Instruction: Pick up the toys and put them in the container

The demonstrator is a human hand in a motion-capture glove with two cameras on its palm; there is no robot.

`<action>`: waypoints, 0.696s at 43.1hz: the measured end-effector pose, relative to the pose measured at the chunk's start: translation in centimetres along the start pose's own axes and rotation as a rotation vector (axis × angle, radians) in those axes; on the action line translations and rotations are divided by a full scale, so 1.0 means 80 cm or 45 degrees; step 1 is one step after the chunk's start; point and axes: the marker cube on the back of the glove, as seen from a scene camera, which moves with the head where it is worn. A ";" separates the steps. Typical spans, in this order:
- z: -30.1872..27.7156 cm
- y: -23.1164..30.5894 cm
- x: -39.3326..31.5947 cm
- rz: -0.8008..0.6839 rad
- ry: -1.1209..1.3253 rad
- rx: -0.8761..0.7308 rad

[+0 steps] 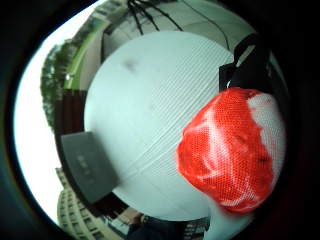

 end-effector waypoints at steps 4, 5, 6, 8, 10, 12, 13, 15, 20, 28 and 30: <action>-0.048 0.004 -0.020 -0.126 -0.009 0.077; -0.059 0.006 -0.025 -0.152 -0.012 0.091; -0.069 0.011 -0.030 -0.166 -0.014 0.091; -0.090 0.020 -0.042 -0.167 -0.017 0.121; -0.113 0.028 -0.060 -0.152 -0.022 0.204; -0.136 0.037 -0.078 -0.143 -0.031 0.235; -0.146 0.042 -0.086 -0.158 -0.039 0.243; -0.165 0.050 -0.102 -0.213 -0.054 0.285; -0.206 0.078 -0.143 -0.237 -0.063 0.354; -0.246 0.118 -0.206 -0.323 -0.094 0.360; -0.252 0.124 -0.222 -0.326 -0.090 0.381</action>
